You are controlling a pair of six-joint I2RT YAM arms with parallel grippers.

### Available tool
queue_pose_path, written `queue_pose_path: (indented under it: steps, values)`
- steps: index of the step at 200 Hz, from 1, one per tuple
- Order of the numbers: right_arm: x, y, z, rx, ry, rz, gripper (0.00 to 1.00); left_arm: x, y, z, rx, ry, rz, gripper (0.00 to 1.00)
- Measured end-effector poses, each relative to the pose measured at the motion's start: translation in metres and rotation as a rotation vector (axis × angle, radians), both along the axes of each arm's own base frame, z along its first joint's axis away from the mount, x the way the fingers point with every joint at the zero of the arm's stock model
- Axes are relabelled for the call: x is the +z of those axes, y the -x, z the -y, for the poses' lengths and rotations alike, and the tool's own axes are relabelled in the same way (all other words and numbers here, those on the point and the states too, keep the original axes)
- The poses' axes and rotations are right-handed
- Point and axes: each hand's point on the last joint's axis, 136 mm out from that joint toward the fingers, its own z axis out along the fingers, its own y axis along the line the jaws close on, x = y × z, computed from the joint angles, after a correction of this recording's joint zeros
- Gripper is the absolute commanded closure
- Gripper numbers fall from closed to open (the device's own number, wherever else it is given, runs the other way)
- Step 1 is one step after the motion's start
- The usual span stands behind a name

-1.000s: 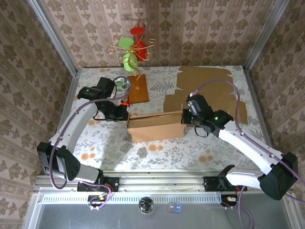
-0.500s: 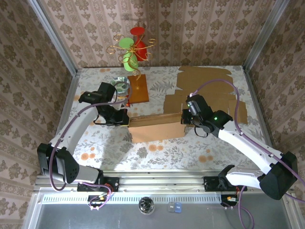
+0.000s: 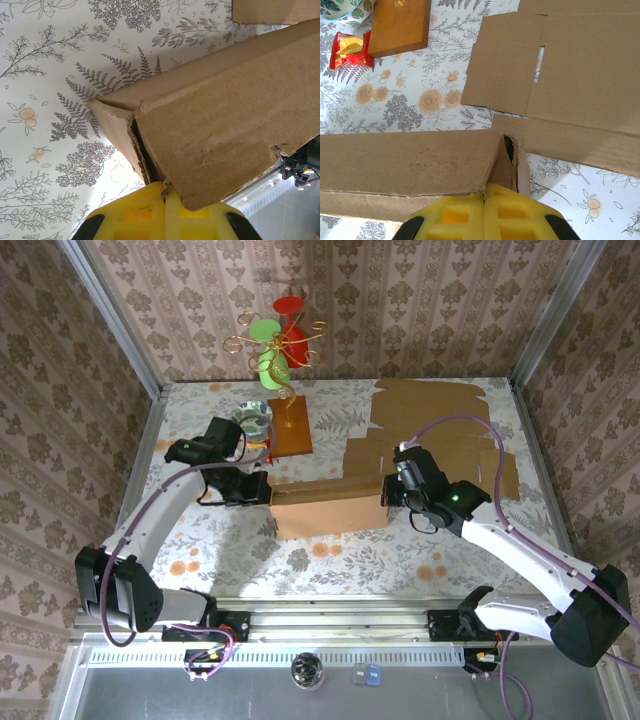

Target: Fold the paper box

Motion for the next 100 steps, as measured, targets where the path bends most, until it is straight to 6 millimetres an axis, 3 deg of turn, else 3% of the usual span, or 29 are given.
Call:
queue_pose_path:
  steps: [34,57,100]
  values:
    - [-0.003,0.009,0.004,-0.004,0.001,-0.033,0.88,0.001,0.000,0.002,-0.007,0.003,0.008,0.98]
    - [-0.003,0.014,0.005,-0.010,-0.005,-0.053,0.96,0.001,0.000,0.004,-0.012,0.003,0.011,0.98]
    - [0.006,0.008,0.008,0.003,0.031,-0.068,1.00,0.001,-0.001,0.004,-0.012,0.002,0.016,0.98]
